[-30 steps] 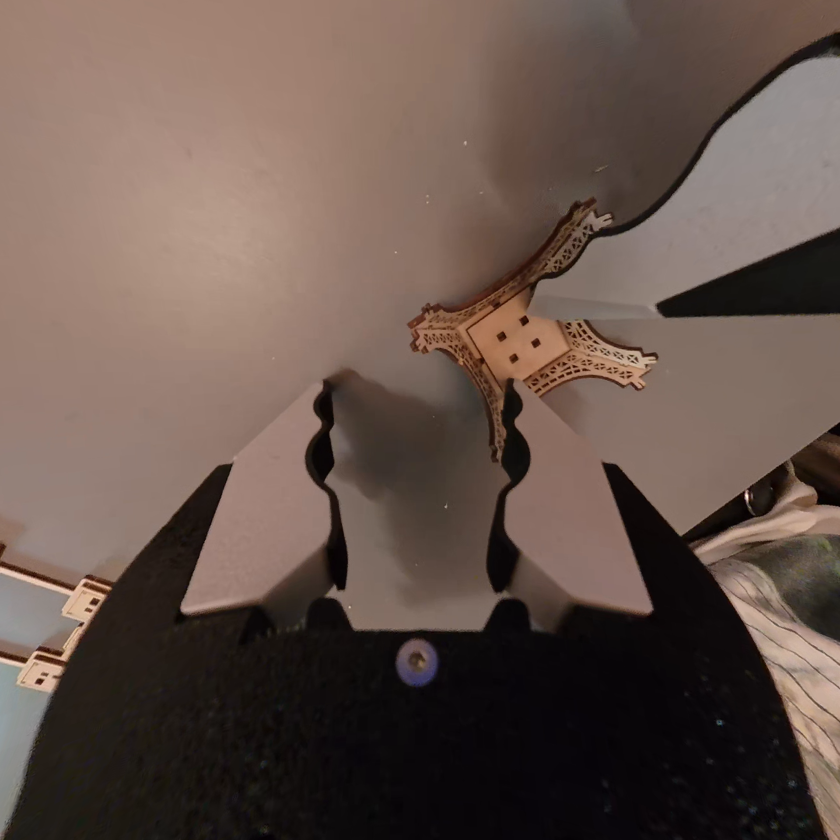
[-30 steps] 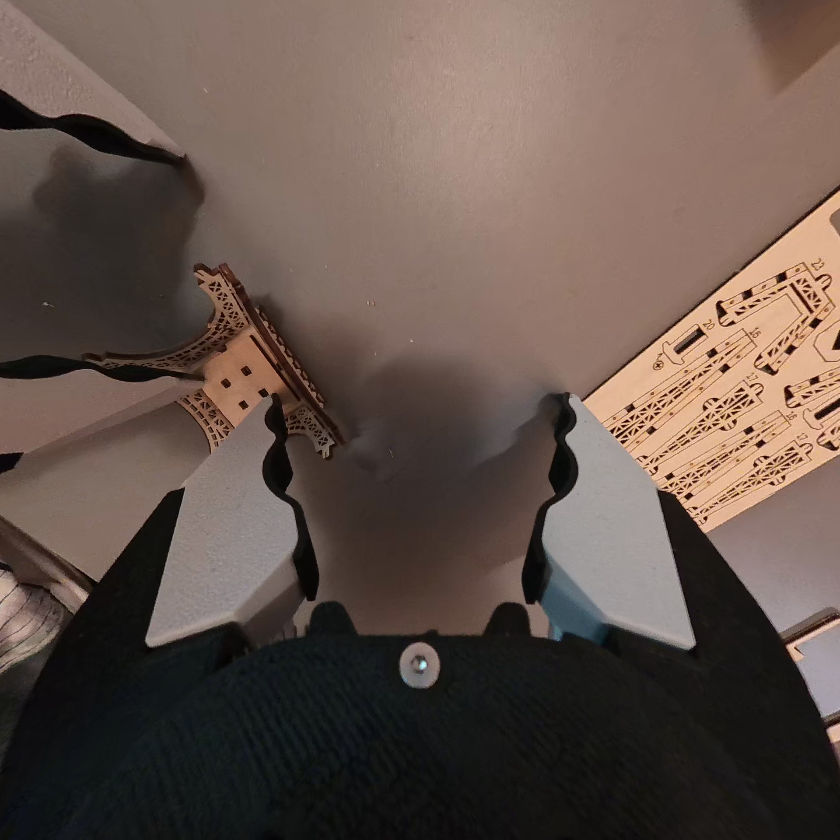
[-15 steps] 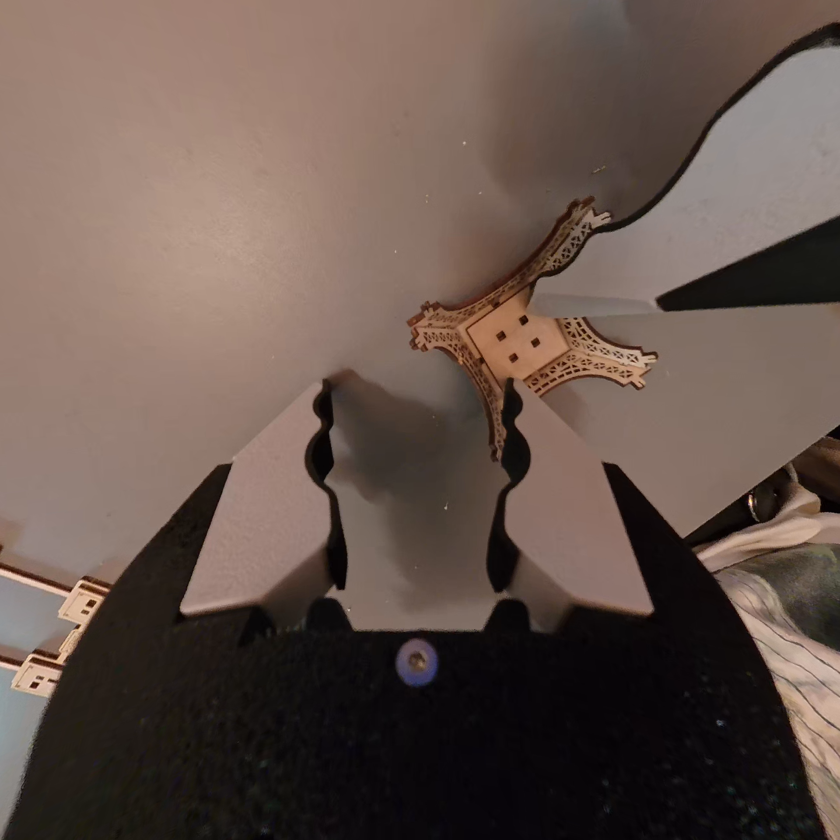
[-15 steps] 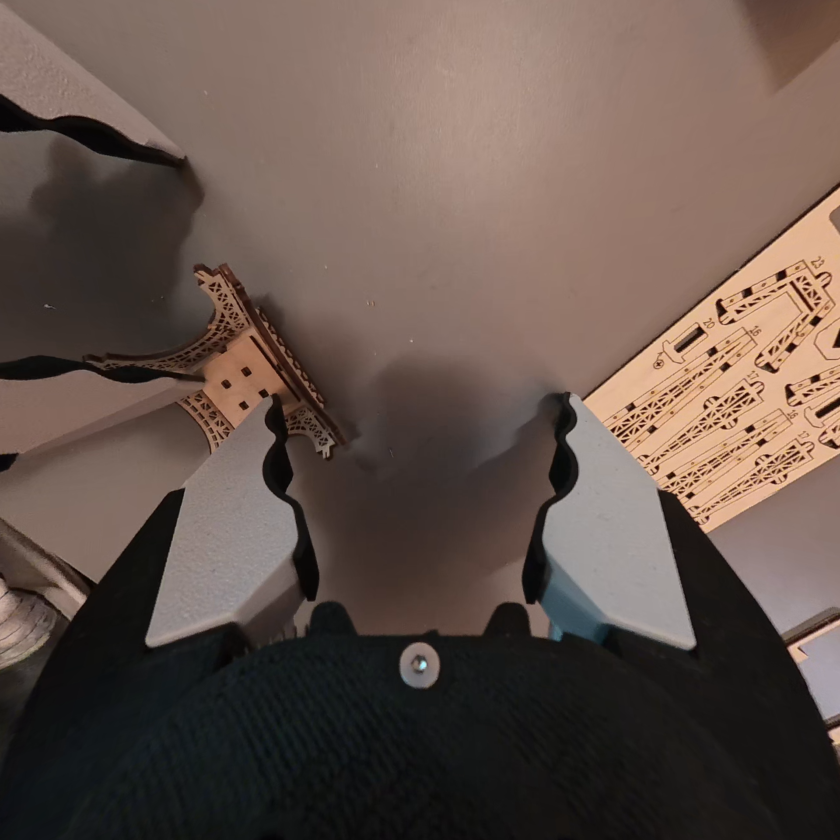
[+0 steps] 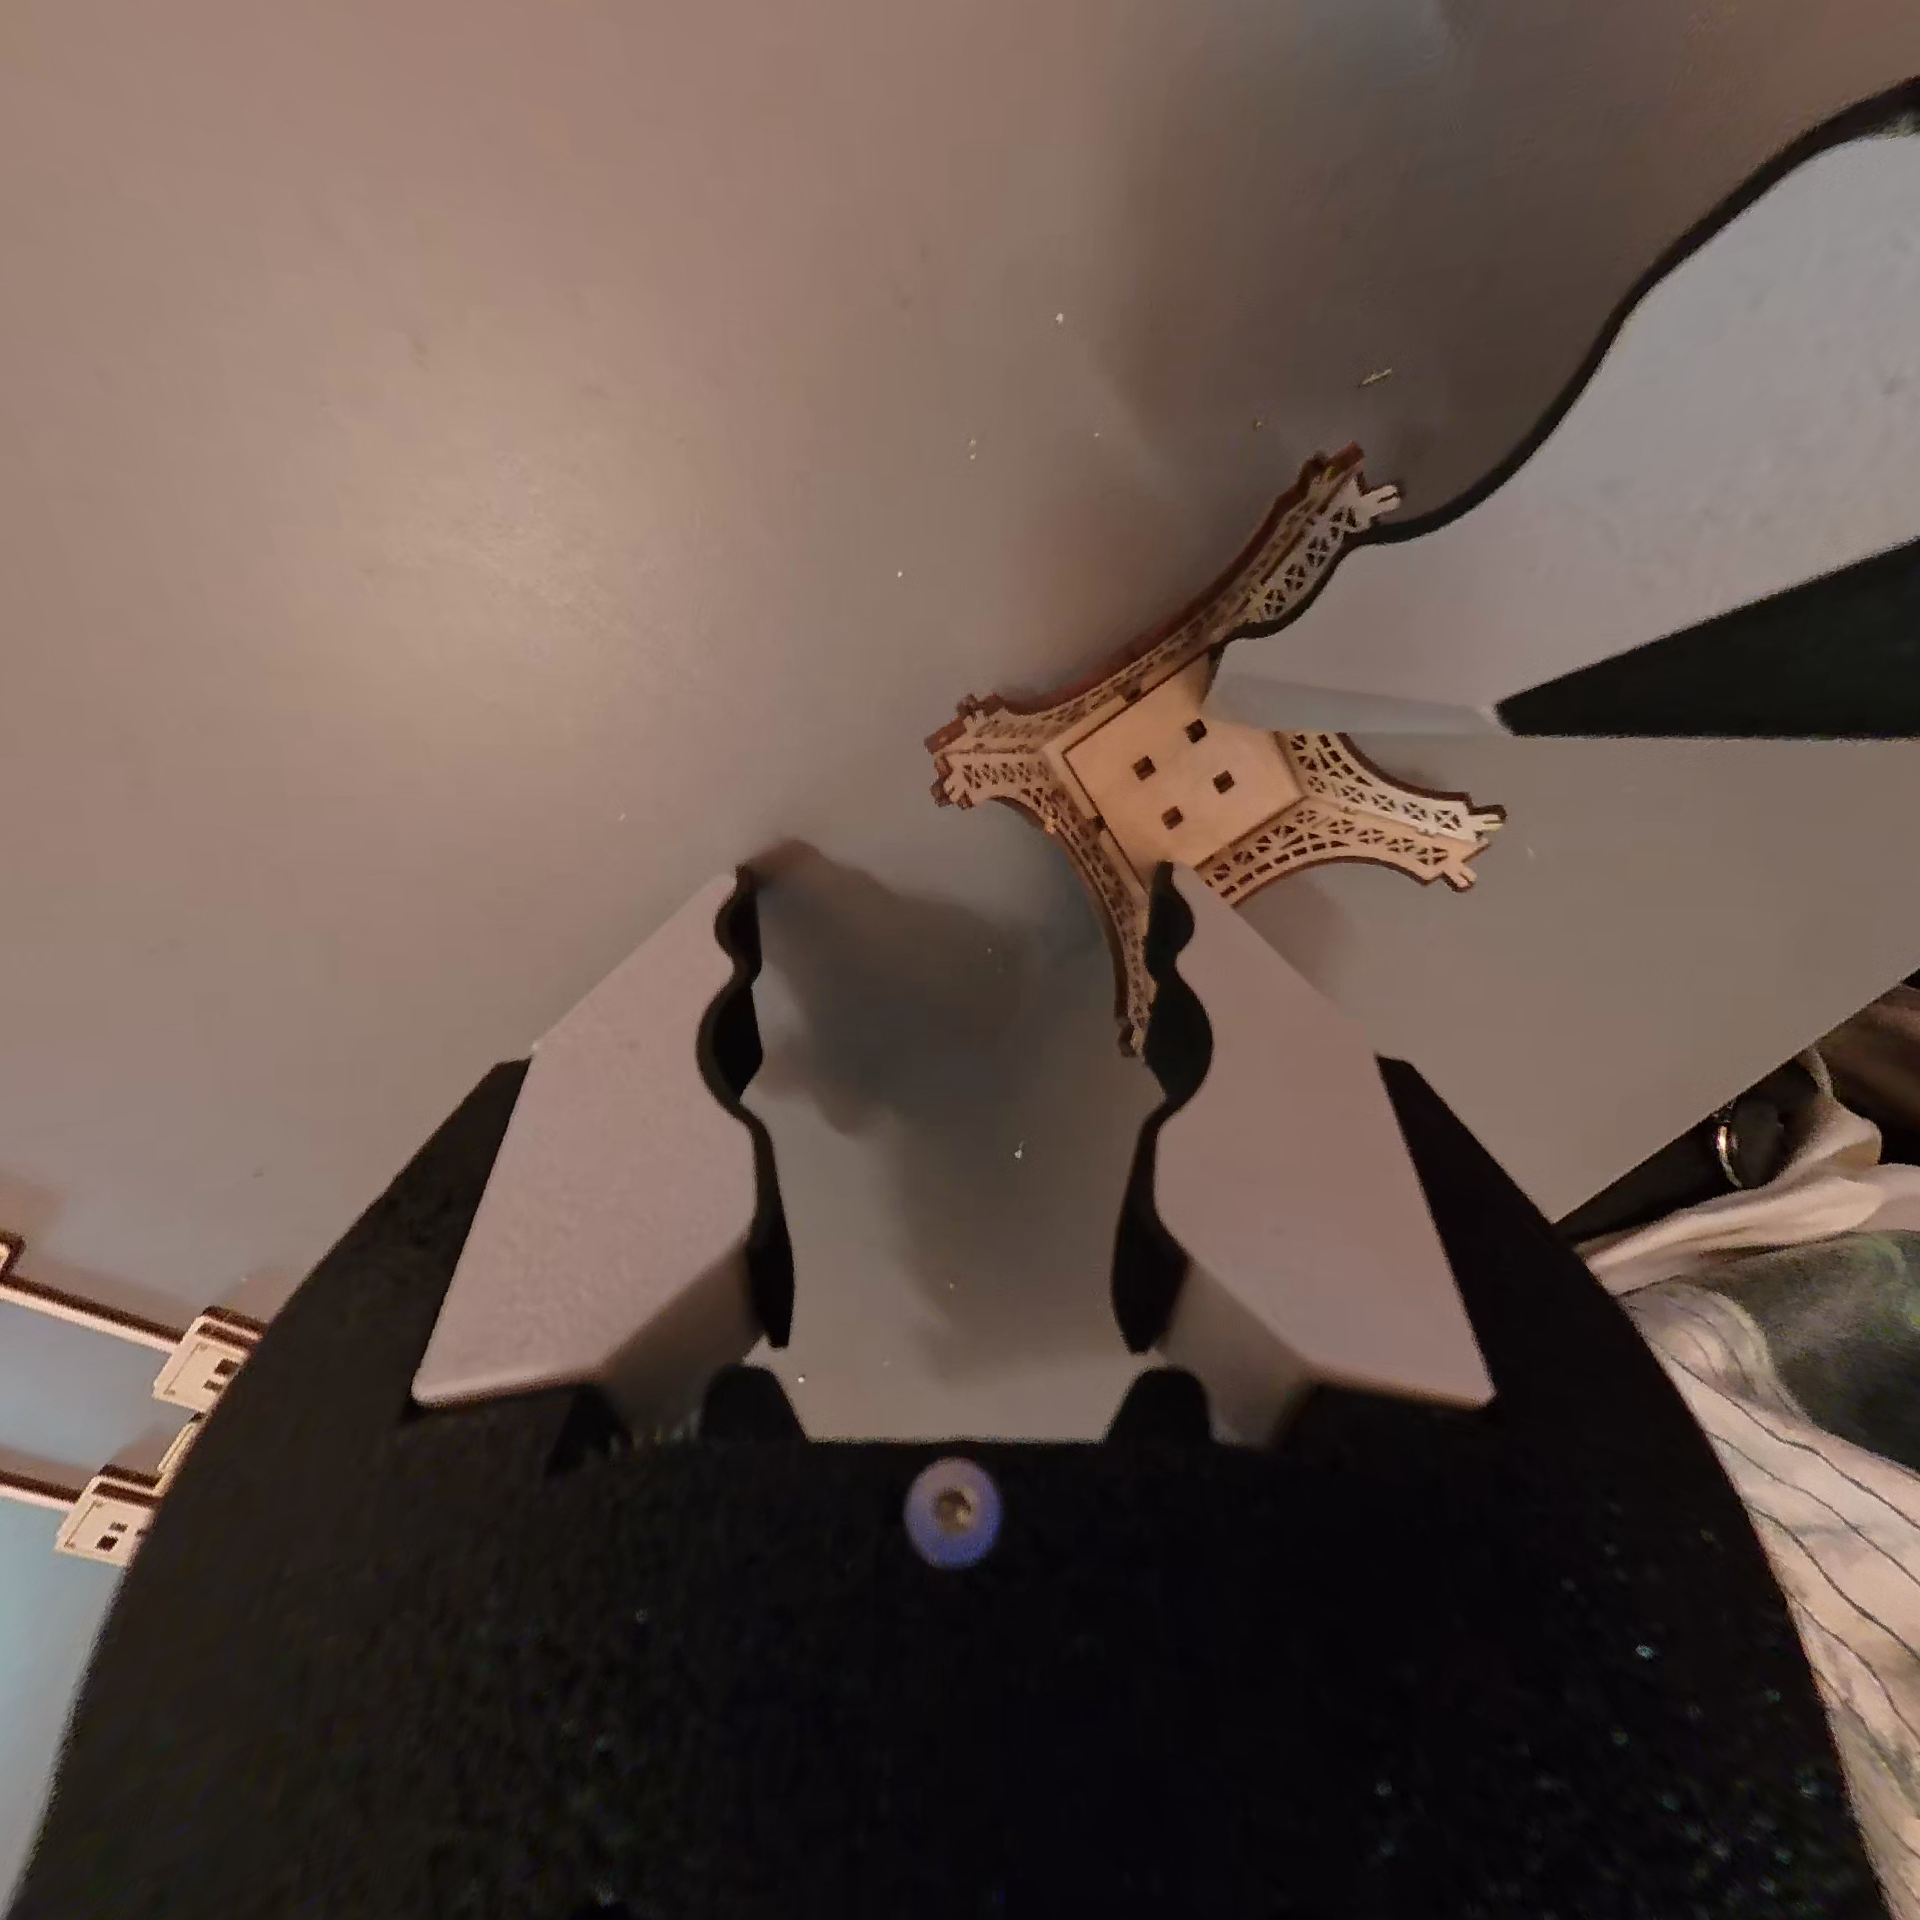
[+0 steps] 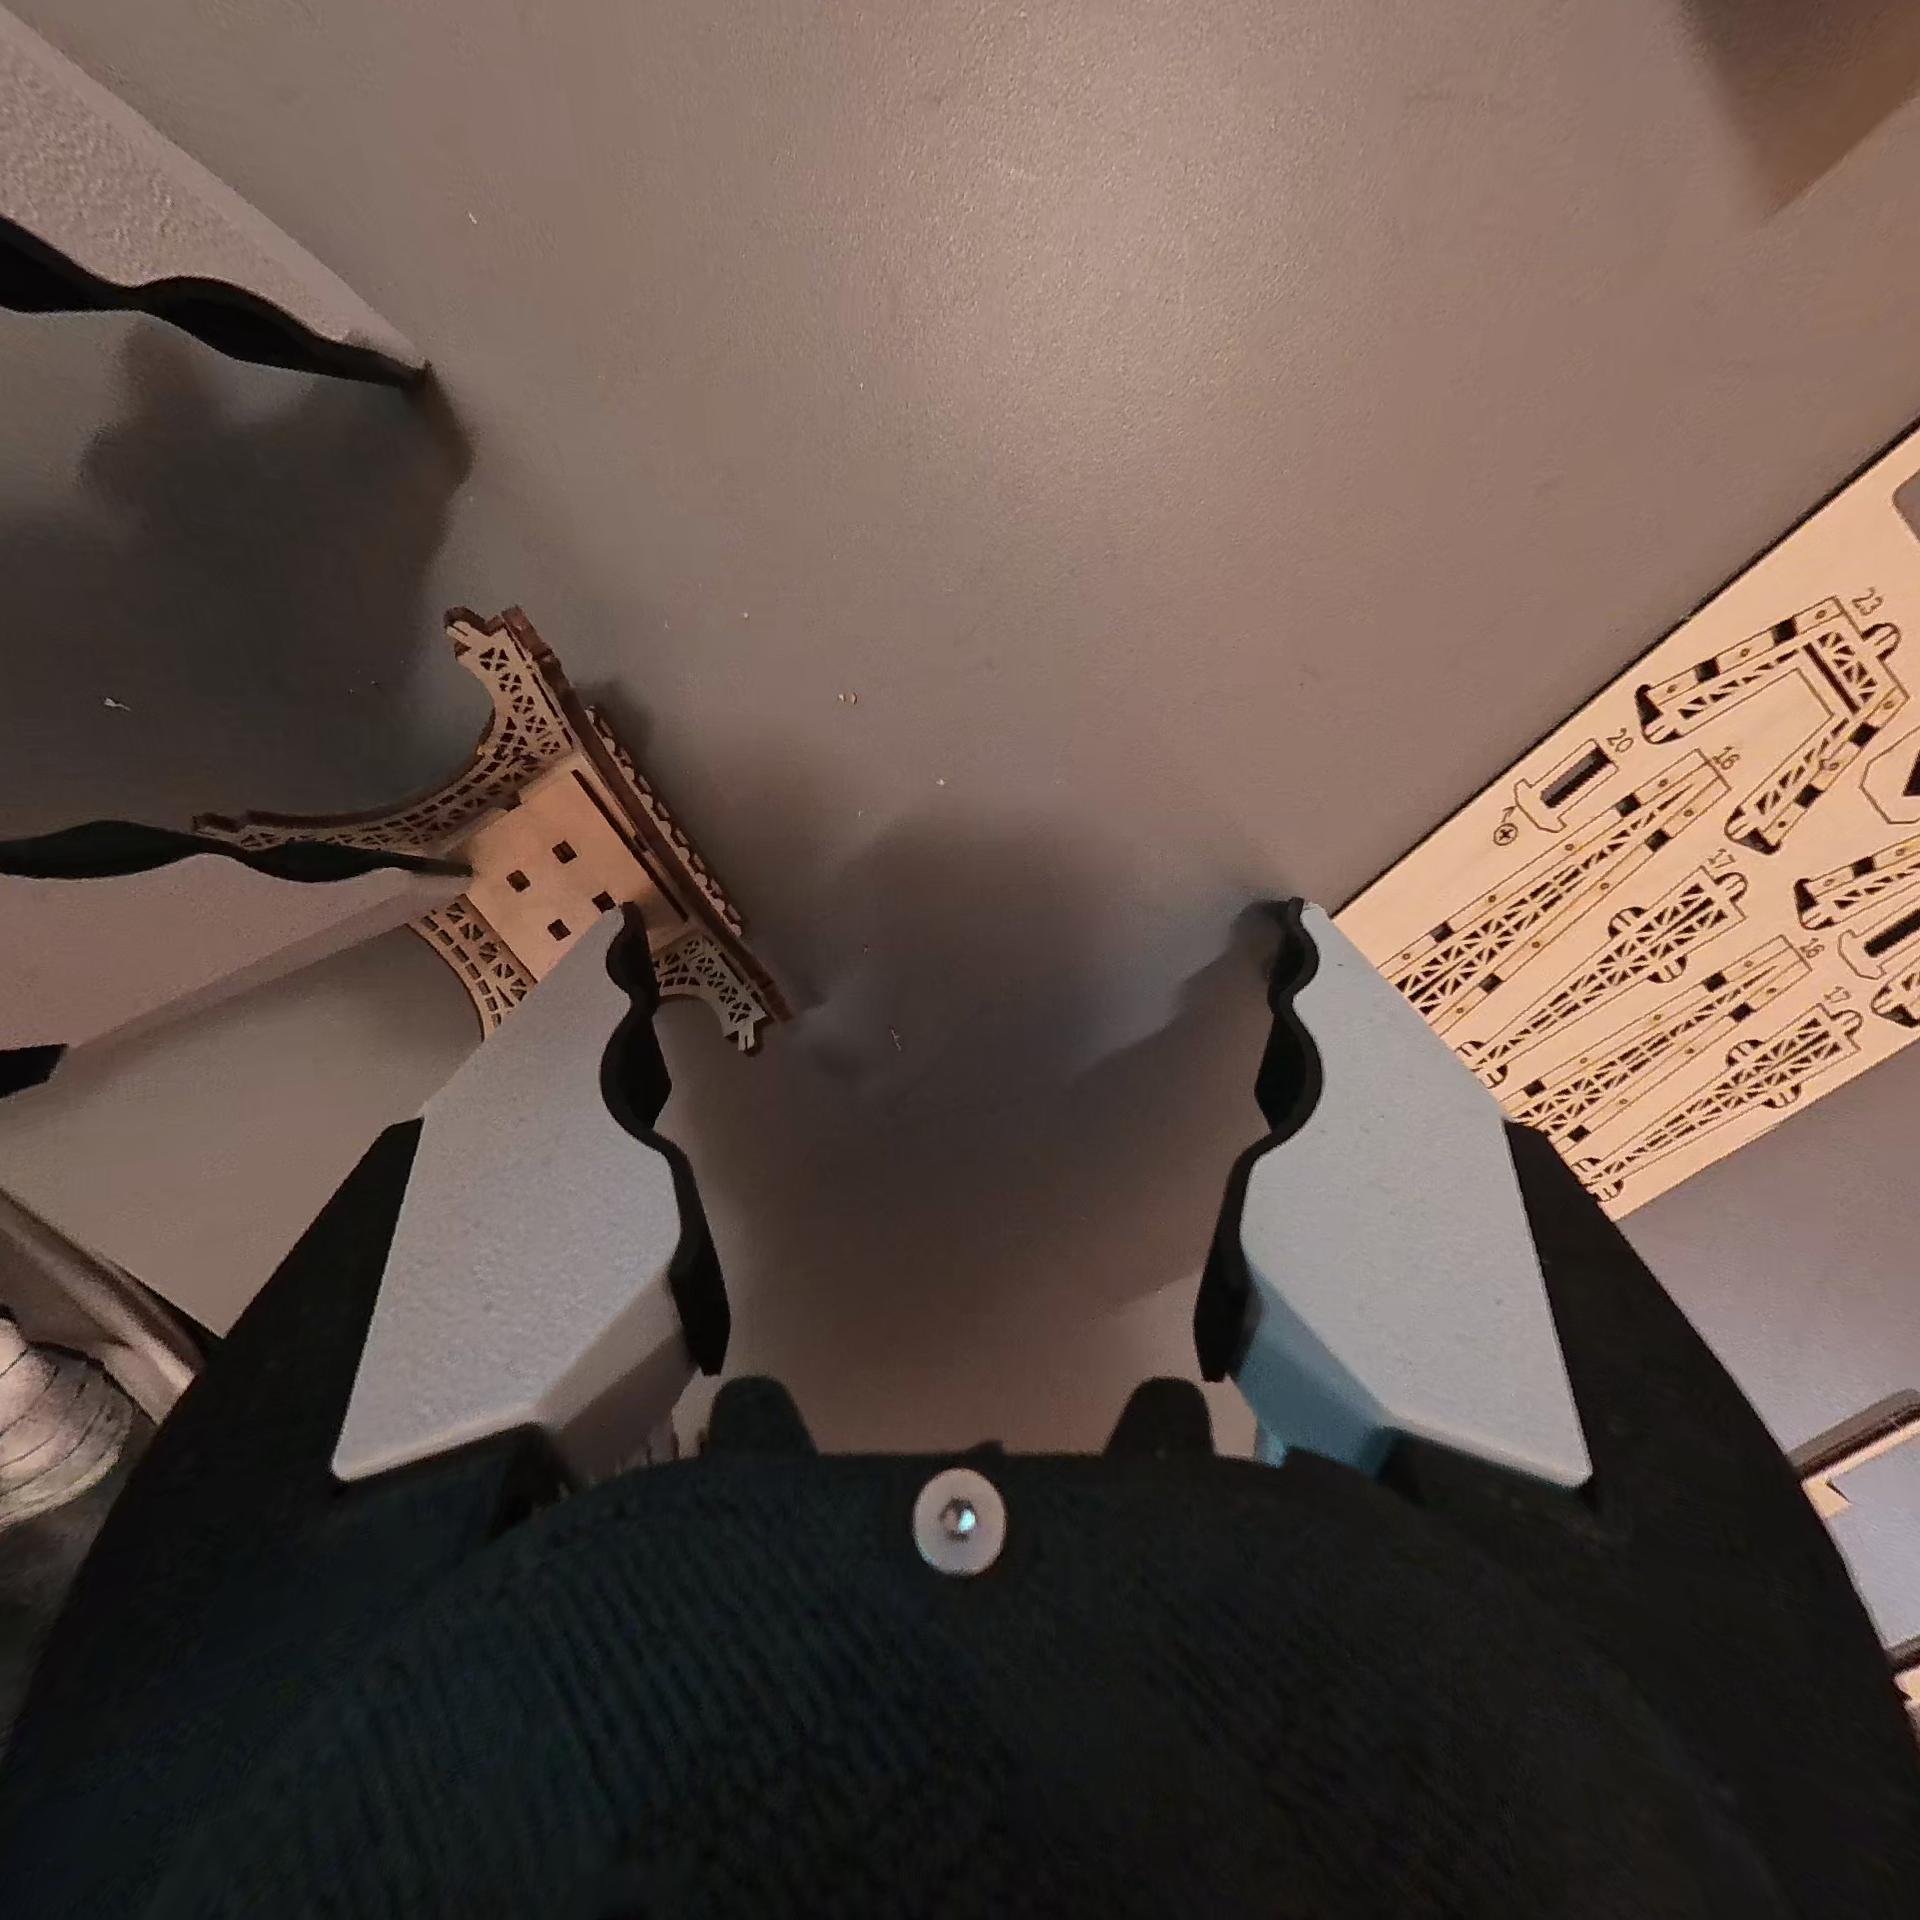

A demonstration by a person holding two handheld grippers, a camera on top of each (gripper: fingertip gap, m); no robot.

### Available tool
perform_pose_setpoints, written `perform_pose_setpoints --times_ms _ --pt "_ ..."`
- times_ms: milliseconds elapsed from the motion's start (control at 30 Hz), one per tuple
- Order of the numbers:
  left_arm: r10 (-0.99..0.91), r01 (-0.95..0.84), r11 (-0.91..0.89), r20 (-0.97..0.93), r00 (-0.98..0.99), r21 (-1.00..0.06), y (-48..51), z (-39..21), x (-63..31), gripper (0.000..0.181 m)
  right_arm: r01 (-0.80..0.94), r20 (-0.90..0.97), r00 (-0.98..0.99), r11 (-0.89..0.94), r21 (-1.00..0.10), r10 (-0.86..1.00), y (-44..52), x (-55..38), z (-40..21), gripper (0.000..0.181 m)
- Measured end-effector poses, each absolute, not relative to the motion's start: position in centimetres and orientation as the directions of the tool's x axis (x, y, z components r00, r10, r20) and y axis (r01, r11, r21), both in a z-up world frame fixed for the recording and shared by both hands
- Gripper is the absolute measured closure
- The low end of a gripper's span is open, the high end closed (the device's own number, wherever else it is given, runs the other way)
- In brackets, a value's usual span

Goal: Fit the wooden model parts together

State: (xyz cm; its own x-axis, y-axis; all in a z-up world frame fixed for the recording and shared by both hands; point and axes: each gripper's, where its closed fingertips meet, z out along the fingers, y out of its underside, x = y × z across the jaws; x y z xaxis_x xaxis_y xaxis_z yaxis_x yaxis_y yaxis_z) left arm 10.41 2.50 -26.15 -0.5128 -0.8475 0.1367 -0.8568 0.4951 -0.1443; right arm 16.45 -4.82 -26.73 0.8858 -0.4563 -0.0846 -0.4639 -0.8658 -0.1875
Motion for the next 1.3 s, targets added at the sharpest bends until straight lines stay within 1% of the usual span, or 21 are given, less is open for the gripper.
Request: perform_pose_setpoints --times_ms 33,67,100,133,167,200,267,300,400,500,567,633,700,767,900,967,1000,1067,1200,1267,1300 --pt "-0.847 -0.856 0.496 0.138 -0.514 -0.143 2.5 -26.1 10.4 0.108 -0.466 -0.085 0.885 -0.865 -0.186 -0.459 -4.8 16.4 -26.7 0.065" --pt "-0.841 -0.853 0.503 0.146 -0.521 -0.142 2.3 -26.1 10.3 0.114 -0.467 -0.085 0.884 -0.864 -0.187 -0.459 -4.8 16.4 -26.7 0.065" --pt "-0.828 -0.845 0.515 0.175 -0.533 -0.142 1.7 -26.0 10.0 0.126 -0.466 -0.085 0.885 -0.864 -0.193 -0.458 -4.8 16.4 -26.7 0.065" --pt "-0.801 -0.841 0.521 0.258 -0.541 -0.144 0.5 -25.8 9.3 0.158 -0.468 -0.085 0.883 -0.862 -0.196 -0.461 -4.8 16.4 -26.7 0.065" --pt "-0.791 -0.841 0.522 0.288 -0.54 -0.144 0.2 -25.8 9.1 0.162 -0.469 -0.085 0.883 -0.86 -0.201 -0.462 -4.8 16.5 -26.7 0.065" --pt "-0.799 -0.844 0.517 0.271 -0.537 -0.146 0.6 -25.9 9.3 0.149 -0.465 -0.085 0.885 -0.861 -0.204 -0.458 -4.8 16.4 -26.7 0.065" --pt "-0.795 -0.836 0.528 0.258 -0.548 -0.15 0.9 -25.9 9.5 0.147 -0.456 -0.083 0.889 -0.861 -0.227 -0.449 -4.8 16.5 -26.7 0.065" --pt "-0.795 -0.827 0.542 0.227 -0.562 -0.149 1.1 -25.9 9.7 0.14 -0.456 -0.083 0.889 -0.861 -0.226 -0.45 -4.8 16.5 -26.7 0.065" --pt "-0.79 -0.817 0.554 0.211 -0.576 -0.161 1.2 -26.0 9.8 0.138 -0.459 -0.084 0.888 -0.86 -0.223 -0.453 -4.8 16.5 -26.7 0.064" --pt "-0.785 -0.812 0.555 0.21 -0.583 -0.18 1.0 -25.9 9.6 0.143 -0.46 -0.084 0.887 -0.857 -0.232 -0.453 -4.8 16.5 -26.7 0.064" --pt "-0.784 -0.821 0.539 0.244 -0.57 -0.187 0.8 -25.9 9.5 0.147 -0.458 -0.084 0.888 -0.855 -0.242 -0.452 -4.8 16.5 -26.7 0.064" --pt "-0.786 -0.826 0.534 0.253 -0.564 -0.179 0.8 -25.9 9.5 0.147 -0.459 -0.084 0.887 -0.854 -0.245 -0.453 -4.8 16.5 -26.7 0.064" --pt "-0.776 -0.811 0.559 0.235 -0.586 -0.175 0.5 -25.9 9.4 0.153 -0.46 -0.084 0.887 -0.855 -0.24 -0.454 -4.8 16.5 -26.7 0.064" --pt "-0.762 -0.798 0.574 0.237 -0.602 -0.181 0.1 -25.8 9.2 0.162 -0.46 -0.084 0.887 -0.857 -0.233 -0.453 -4.8 16.5 -26.7 0.064" --pt "-0.768 -0.822 0.539 0.295 -0.569 -0.182 0.2 -25.9 9.2 0.159 -0.457 -0.084 0.889 -0.857 -0.238 -0.451 -4.8 16.5 -26.7 0.064" --pt "-0.763 -0.82 0.54 0.303 -0.572 -0.189 0.1 -25.9 9.1 0.161 -0.458 -0.084 0.888 -0.858 -0.232 -0.451 -4.8 16.4 -26.7 0.064" --pt "-0.752 -0.807 0.556 0.292 -0.591 -0.199 0.0 -25.8 9.1 0.164 -0.456 -0.084 0.889 -0.86 -0.23 -0.45 -4.8 16.5 -26.7 0.065" --pt "-0.743 -0.784 0.585 0.252 -0.621 -0.207 0.1 -25.7 9.3 0.161 -0.455 -0.083 0.89 -0.862 -0.222 -0.448 -4.8 16.5 -26.7 0.065" --pt "-0.687 -0.725 0.657 0.231 -0.689 -0.209 -0.1 -25.5 9.1 0.163 -0.448 -0.082 0.894 -0.868 -0.216 -0.441 -4.8 16.5 -26.7 0.065" --pt "-0.643 -0.677 0.692 0.213 -0.736 -0.252 0.0 -24.7 9.0 0.165 -0.444 -0.082 0.896 -0.869 -0.219 -0.437 -4.8 16.5 -26.7 0.064" --pt "-0.618 -0.654 0.695 0.217 -0.756 -0.297 -0.2 -24.0 9.1 0.166 -0.442 -0.081 0.896 -0.869 -0.222 -0.436 -4.8 16.5 -26.8 0.064"
